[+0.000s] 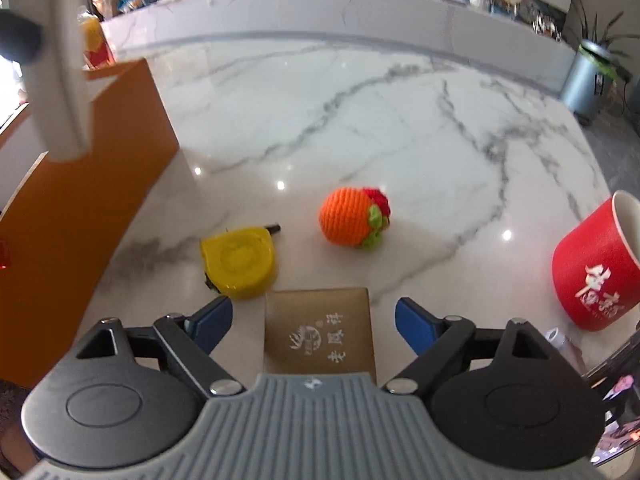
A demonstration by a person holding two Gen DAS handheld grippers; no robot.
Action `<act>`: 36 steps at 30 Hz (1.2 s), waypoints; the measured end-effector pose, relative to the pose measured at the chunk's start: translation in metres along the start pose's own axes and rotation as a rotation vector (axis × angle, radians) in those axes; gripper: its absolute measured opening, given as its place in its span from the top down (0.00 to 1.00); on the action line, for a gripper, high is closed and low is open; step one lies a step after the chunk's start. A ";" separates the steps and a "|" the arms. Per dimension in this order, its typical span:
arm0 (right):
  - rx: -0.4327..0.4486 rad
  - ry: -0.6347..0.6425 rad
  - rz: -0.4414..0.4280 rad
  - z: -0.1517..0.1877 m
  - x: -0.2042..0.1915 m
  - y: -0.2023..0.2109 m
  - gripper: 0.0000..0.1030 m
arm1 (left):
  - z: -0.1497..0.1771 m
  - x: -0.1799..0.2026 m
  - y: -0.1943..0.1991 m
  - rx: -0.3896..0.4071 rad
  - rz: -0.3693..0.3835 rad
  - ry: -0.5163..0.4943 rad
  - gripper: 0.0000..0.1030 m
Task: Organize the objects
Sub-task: 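Lift the white box with the left tool while the right tool carries the brown box, then lower the white box and brown box into the orange box with both tools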
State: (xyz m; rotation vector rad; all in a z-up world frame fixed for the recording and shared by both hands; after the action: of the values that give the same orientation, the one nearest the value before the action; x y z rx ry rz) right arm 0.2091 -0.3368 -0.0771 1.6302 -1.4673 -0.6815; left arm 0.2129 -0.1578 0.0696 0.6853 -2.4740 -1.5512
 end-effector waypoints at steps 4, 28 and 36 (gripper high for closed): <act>-0.053 -0.030 -0.002 0.003 -0.005 -0.010 0.26 | 0.021 -0.011 0.016 -0.001 -0.020 0.015 0.31; 0.288 0.266 -0.141 -0.078 -0.122 0.150 0.41 | 0.121 -0.057 -0.035 -0.209 -0.177 -0.170 0.31; 0.368 0.519 -0.134 -0.103 -0.172 0.137 0.41 | 0.138 -0.063 -0.081 -0.290 -0.171 -0.339 0.31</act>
State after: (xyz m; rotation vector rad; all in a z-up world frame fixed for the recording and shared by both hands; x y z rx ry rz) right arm 0.1913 -0.1450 0.0703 2.0086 -1.1472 -0.0332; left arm 0.2448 -0.0467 -0.0578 0.6437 -2.3782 -2.1981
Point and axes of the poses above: each gripper's, at about its wrist camera, not at the fingertips, and y roughly against the way its jaws point, x to its right, z to its underside, the point moved 1 cm from there along -y, roughly the way its jaws point, and after that the axes turned 11 degrees about z, right-handed, at the moved point
